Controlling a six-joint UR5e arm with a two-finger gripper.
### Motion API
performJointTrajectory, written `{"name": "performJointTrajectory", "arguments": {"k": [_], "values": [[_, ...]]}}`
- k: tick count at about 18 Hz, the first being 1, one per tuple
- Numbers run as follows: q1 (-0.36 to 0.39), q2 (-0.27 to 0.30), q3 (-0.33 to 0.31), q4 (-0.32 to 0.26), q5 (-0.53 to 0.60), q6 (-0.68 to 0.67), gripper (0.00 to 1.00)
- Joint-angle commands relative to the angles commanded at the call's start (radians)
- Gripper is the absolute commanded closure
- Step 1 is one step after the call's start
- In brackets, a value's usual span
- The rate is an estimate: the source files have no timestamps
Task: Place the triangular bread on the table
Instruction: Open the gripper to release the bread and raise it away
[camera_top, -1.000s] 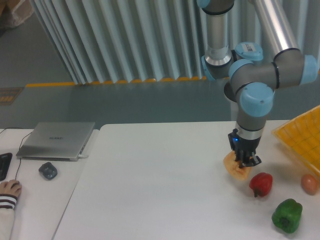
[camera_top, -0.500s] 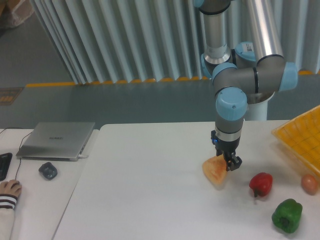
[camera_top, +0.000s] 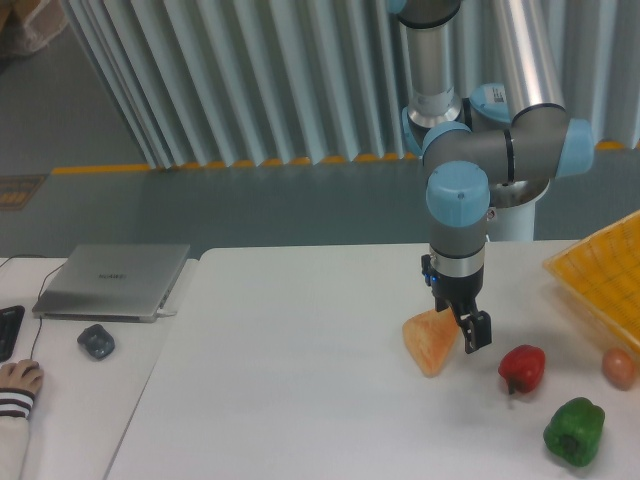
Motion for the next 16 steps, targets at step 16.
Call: {"name": "performJointTrajectory", "arguments": {"k": [16], "values": [[0.034, 0.017, 0.104, -0.159, 0.017, 0.055, 0.00]]}}
